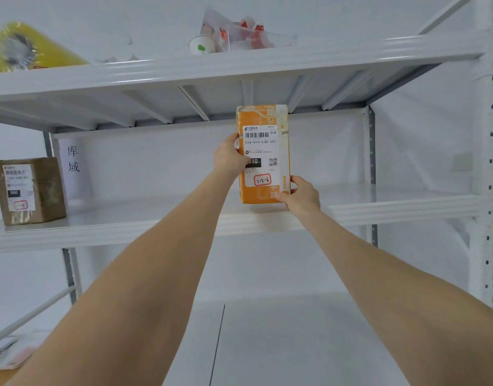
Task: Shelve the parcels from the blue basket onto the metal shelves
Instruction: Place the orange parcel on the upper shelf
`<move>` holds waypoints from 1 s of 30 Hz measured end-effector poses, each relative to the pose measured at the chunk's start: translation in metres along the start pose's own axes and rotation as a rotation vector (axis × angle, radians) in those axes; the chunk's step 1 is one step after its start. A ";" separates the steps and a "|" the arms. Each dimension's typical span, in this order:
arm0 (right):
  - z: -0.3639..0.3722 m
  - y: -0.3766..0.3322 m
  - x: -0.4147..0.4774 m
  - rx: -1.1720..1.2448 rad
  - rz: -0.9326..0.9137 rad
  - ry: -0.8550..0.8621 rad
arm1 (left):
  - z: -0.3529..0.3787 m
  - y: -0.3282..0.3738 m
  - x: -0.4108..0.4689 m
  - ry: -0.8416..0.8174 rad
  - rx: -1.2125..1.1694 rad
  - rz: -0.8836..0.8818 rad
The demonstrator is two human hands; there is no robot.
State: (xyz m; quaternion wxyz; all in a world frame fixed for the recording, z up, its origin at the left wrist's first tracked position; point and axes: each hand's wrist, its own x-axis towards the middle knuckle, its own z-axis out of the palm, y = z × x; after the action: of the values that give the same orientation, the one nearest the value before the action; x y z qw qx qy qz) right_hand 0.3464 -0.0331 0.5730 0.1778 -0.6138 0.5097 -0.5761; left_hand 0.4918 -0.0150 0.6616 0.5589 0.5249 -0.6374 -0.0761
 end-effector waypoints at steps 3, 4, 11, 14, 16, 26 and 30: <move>-0.004 0.004 0.008 -0.111 -0.008 0.012 | 0.010 -0.004 0.007 -0.012 -0.007 -0.015; -0.005 0.004 0.010 -0.155 -0.009 0.014 | 0.013 -0.006 0.009 -0.014 -0.008 -0.020; -0.001 0.016 0.011 -0.314 -0.023 0.000 | 0.028 -0.019 0.012 -0.031 -0.002 -0.040; 0.001 0.019 0.010 -0.383 -0.010 0.020 | 0.030 -0.021 0.013 -0.045 0.008 -0.046; 0.000 0.018 0.007 -0.429 -0.007 0.028 | 0.030 -0.022 0.015 -0.067 0.032 -0.060; -0.002 0.012 0.011 -0.603 -0.063 0.068 | 0.009 0.010 0.040 0.104 0.408 0.230; -0.005 0.009 0.014 -0.694 -0.256 0.174 | 0.014 0.025 0.052 0.055 0.628 0.389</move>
State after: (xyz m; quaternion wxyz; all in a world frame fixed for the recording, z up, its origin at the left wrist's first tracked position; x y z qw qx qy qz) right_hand 0.3357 -0.0467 0.5740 -0.1581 -0.6449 0.6069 -0.4368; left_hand 0.4757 -0.0501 0.7069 0.3917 0.5415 -0.7024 0.2449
